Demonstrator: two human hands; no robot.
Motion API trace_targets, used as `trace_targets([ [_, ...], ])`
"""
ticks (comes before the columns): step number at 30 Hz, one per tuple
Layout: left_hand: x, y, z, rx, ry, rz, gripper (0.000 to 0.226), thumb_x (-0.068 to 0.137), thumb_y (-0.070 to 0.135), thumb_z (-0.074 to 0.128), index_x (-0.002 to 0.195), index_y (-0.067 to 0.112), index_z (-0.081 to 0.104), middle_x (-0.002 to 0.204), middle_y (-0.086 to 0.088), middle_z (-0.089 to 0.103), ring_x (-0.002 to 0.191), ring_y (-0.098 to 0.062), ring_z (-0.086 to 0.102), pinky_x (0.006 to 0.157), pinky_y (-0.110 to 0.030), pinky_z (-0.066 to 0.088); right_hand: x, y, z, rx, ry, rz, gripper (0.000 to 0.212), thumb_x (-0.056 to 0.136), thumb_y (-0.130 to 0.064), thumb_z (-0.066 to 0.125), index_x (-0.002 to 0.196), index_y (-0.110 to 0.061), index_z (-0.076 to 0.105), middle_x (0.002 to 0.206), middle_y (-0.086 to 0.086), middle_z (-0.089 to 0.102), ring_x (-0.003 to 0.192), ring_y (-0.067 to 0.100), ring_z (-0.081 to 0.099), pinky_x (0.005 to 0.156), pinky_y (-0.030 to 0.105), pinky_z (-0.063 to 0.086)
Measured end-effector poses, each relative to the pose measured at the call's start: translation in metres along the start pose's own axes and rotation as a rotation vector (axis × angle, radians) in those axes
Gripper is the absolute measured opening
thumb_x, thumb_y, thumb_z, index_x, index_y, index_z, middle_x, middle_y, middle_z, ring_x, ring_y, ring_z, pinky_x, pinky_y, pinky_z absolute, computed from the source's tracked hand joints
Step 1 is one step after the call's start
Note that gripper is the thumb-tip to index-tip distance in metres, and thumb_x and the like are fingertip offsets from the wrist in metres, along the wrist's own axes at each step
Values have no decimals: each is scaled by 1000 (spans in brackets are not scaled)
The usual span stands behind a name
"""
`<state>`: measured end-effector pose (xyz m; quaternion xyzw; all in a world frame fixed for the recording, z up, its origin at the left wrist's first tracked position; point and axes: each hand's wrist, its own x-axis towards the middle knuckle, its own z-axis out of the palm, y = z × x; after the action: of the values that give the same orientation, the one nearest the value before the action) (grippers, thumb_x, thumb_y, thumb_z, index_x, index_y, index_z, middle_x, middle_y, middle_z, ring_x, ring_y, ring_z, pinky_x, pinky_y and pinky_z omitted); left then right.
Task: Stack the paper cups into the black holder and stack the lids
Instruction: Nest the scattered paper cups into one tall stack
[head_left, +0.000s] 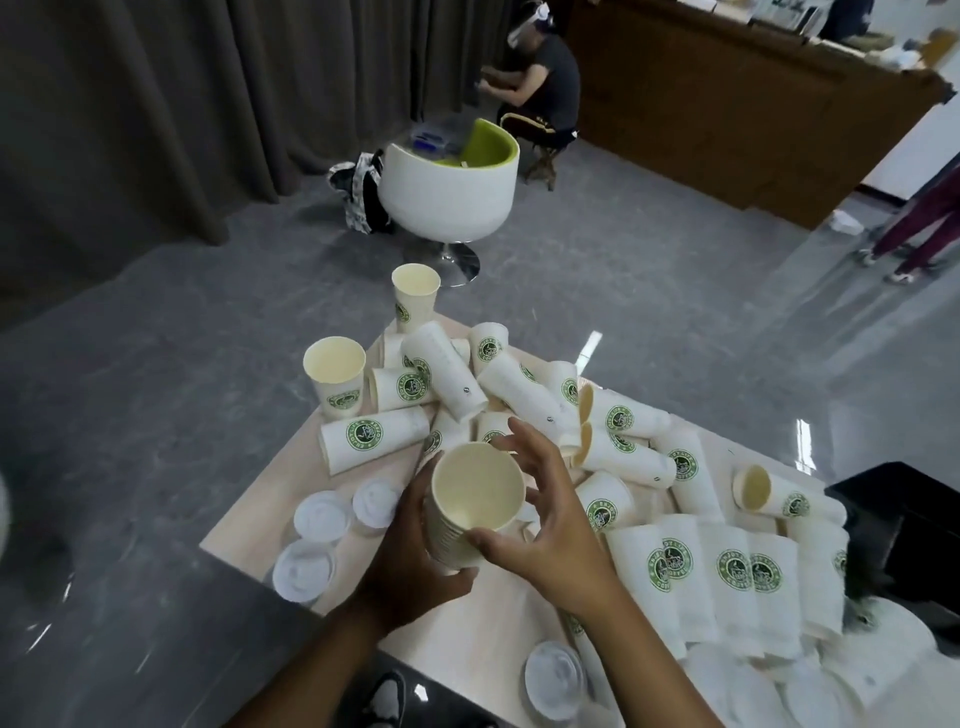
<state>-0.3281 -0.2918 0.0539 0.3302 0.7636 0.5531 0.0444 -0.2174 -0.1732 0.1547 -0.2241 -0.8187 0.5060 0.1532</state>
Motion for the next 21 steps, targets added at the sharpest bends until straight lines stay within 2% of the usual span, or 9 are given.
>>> trace_targets([
  [1,-3,-3,5,-56,-32,23,88,82,55,80,155,36,34,150,18,49,137,-6,51,109,-32,50,-1,4,-1,6,-9,6,103,73,-12,92,153,-36,33,146,-12,51,138,14,48,110,42,45],
  [3,-7,-9,4,41,-233,-45,105,73,24,87,159,20,28,158,8,41,146,-12,43,116,-45,44,-3,10,-3,19,-23,7,103,73,-13,92,153,-36,32,147,-13,50,138,14,48,110,45,46],
  [4,-9,-15,3,41,-275,-79,110,69,15,88,159,17,26,159,6,41,147,-15,42,117,-47,43,-4,13,-4,26,-28,5,103,73,-13,92,154,-35,32,147,-13,49,138,14,48,110,46,46],
  [5,-15,-21,-3,-12,-273,-157,113,67,11,89,160,18,25,159,4,41,147,-18,42,117,-49,43,-5,15,-5,35,-32,0,104,73,-13,92,154,-34,31,147,-13,49,138,14,48,110,47,46],
  [10,-17,2,7,-127,-234,-179,116,65,5,91,159,23,26,158,5,44,147,-21,43,117,-52,43,-8,20,-15,87,-57,-40,103,73,-11,92,154,-32,32,146,-16,49,137,10,49,110,41,46],
  [14,-17,16,4,-166,-228,-144,112,63,16,92,156,30,30,154,13,47,145,-16,45,119,-44,42,-4,20,-31,162,-61,-78,96,74,-21,88,153,-35,35,144,-10,53,134,18,52,103,34,50],
  [18,-10,35,0,-136,-132,-82,117,60,0,94,146,52,34,142,37,48,138,4,46,110,-11,38,18,19,-54,228,19,-109,72,82,-38,72,148,-32,45,140,-9,58,126,22,58,96,35,54],
  [21,-11,35,-7,-119,-78,-65,124,60,2,96,142,68,30,143,35,48,139,4,45,110,-10,37,48,24,-71,227,40,-76,63,81,-41,68,141,-33,53,135,-13,61,119,16,62,91,30,56],
])
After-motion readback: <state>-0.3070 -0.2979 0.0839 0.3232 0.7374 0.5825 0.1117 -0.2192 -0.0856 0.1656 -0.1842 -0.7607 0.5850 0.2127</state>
